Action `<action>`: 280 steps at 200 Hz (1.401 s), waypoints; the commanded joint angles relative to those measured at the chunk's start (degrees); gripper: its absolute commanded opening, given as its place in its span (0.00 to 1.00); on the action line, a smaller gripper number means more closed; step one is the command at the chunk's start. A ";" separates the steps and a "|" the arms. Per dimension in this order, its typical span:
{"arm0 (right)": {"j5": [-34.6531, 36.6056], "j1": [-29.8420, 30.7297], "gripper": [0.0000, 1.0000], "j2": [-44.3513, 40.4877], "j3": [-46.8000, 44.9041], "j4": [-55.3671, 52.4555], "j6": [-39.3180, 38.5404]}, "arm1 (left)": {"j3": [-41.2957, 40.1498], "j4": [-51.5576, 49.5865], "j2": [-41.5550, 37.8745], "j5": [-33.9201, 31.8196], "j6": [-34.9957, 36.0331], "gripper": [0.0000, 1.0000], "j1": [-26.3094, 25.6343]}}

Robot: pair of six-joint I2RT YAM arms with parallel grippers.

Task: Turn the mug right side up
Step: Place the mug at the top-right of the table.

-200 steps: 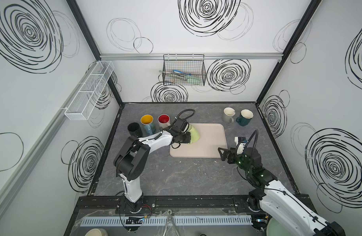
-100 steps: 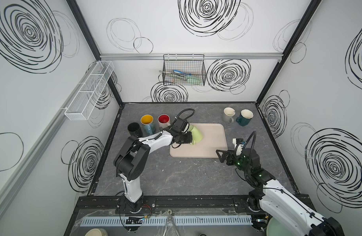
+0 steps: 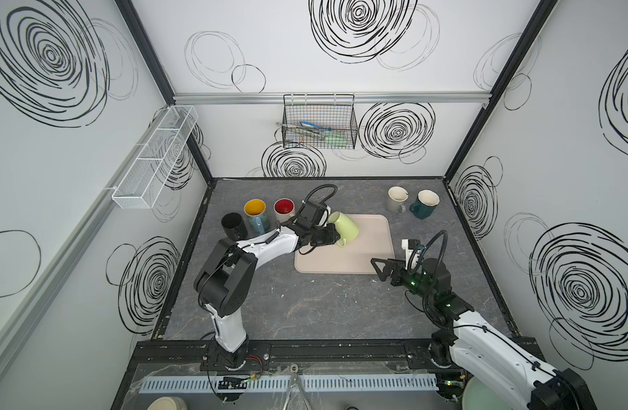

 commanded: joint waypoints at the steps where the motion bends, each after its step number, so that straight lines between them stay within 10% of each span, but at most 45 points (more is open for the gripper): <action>1: -2.07 -0.22 1.00 0.20 -0.50 6.81 3.35 | -0.10 11.08 -5.35 2.96 -2.63 0.00 -0.92; 280: -6.32 -0.33 0.82 15.03 9.98 28.28 7.84 | -8.54 34.17 -14.83 3.31 -19.84 0.00 -6.23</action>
